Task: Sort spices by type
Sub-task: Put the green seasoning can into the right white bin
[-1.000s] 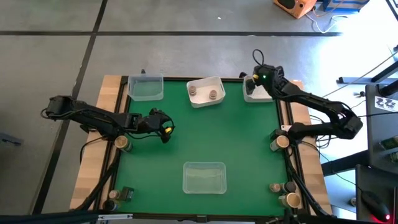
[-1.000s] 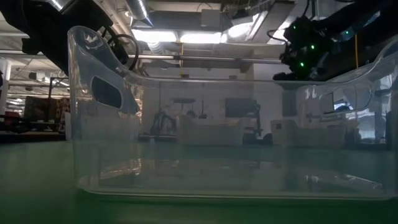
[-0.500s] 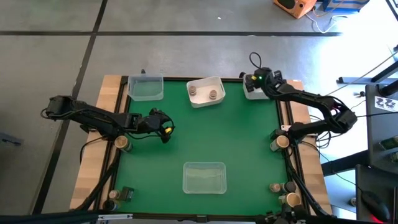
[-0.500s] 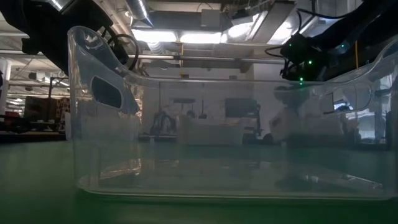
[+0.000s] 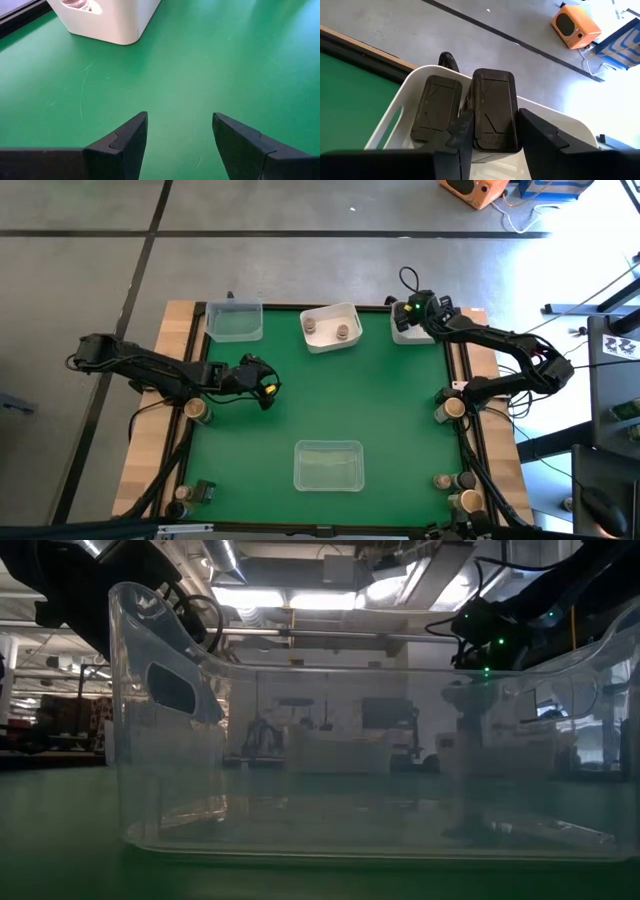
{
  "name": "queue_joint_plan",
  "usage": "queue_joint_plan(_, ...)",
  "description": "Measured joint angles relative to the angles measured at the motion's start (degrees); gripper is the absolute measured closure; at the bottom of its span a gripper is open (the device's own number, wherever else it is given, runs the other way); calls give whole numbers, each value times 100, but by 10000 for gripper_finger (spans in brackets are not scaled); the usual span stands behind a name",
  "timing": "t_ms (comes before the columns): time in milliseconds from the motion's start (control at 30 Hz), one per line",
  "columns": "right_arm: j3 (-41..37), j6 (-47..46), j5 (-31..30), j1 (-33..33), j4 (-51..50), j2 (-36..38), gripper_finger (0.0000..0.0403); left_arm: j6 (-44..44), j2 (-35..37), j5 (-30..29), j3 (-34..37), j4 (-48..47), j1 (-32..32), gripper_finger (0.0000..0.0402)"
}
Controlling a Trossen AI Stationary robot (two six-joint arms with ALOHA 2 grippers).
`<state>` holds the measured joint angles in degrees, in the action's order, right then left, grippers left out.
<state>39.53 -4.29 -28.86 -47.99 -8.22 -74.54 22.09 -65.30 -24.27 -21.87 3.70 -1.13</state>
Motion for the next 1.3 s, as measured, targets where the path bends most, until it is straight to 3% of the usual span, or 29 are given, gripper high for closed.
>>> queue_joint_plan(367, 2, 154, 29, 0, -23, 40, 270, -15, 0, 1, 0, -1, 0, 194)
queue_joint_plan(867, 11, 129, 388, 2, -895, 935, 270, -153, 0, 2, 0, -1, 0, 194)
queue_joint_plan(1000, 11, -18, 543, 4, -1034, 905, 270, -153, 0, 2, 0, -2, 2, 194)
queue_joint_plan(1300, 13, -122, 91, -4, -531, 368, 270, -142, 0, 2, 0, 22, 4, 194)
